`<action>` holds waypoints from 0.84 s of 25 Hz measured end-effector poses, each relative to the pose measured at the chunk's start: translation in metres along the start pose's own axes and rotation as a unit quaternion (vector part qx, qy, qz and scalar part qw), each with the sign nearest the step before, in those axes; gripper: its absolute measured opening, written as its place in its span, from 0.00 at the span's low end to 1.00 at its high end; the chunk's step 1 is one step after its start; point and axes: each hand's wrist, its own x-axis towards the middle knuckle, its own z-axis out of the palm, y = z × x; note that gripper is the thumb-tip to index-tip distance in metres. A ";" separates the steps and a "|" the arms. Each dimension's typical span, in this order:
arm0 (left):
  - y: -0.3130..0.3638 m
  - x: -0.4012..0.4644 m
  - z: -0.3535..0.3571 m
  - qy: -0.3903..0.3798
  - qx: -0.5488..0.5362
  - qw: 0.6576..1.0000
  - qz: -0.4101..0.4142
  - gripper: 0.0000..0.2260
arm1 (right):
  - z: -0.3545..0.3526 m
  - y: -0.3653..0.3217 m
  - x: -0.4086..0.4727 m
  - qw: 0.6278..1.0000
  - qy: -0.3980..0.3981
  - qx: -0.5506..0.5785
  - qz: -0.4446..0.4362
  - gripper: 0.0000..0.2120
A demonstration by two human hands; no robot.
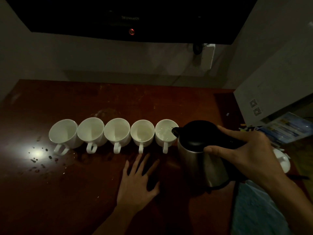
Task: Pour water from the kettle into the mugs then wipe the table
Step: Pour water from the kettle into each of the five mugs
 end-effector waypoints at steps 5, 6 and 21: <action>0.001 -0.001 -0.002 0.007 -0.002 1.000 0.004 0.33 | 0.000 -0.001 0.000 1.000 0.002 0.007 0.010 0.44; 0.001 -0.001 -0.002 0.008 -0.003 1.000 0.004 0.33 | 0.000 -0.001 0.001 1.000 0.002 0.009 0.009 0.44; 0.000 -0.001 -0.001 0.005 0.004 1.000 0.001 0.33 | 0.001 -0.002 0.002 1.000 0.003 0.013 0.003 0.46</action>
